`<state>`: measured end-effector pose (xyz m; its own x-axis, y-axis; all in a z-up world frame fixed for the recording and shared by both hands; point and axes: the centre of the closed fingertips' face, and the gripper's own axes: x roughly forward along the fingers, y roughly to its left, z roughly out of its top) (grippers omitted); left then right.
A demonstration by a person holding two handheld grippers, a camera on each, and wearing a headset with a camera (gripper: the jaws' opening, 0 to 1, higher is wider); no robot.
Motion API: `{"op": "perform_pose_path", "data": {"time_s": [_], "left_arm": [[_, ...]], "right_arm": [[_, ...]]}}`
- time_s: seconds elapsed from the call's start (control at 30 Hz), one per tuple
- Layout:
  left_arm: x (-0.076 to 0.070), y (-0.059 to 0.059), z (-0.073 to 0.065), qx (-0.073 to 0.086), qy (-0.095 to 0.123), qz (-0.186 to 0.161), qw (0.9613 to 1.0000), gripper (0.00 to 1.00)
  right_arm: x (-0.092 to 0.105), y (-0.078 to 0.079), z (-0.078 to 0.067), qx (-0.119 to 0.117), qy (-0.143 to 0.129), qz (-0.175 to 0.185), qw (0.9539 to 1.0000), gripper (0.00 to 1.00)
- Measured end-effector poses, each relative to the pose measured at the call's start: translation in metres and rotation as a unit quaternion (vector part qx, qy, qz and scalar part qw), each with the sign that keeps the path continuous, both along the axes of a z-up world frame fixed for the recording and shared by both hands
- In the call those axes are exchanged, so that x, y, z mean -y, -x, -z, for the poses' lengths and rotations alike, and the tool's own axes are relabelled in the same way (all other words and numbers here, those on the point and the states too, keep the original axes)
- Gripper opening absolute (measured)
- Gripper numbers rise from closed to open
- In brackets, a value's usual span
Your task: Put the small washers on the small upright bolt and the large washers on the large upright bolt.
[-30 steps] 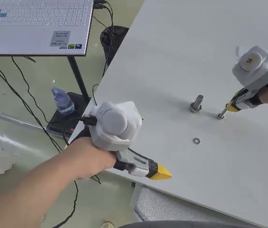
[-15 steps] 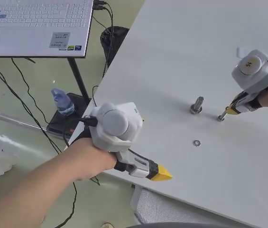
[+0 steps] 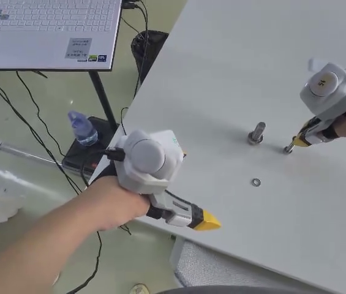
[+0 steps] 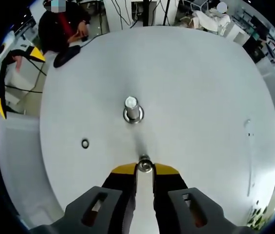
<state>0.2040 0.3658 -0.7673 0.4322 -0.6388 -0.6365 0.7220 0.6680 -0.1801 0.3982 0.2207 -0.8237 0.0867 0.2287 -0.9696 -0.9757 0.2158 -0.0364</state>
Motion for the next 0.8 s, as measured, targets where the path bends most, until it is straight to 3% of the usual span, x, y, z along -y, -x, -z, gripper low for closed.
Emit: {"op": "perform_pose_path", "data": {"time_s": [0.8], "left_arm": [[-0.003, -0.002, 0.006, -0.009, -0.004, -0.001, 0.9999, 0.91]], "right_arm": [[0.000, 0.003, 0.019, -0.003, 0.018, -0.018, 0.9997, 0.12]]}}
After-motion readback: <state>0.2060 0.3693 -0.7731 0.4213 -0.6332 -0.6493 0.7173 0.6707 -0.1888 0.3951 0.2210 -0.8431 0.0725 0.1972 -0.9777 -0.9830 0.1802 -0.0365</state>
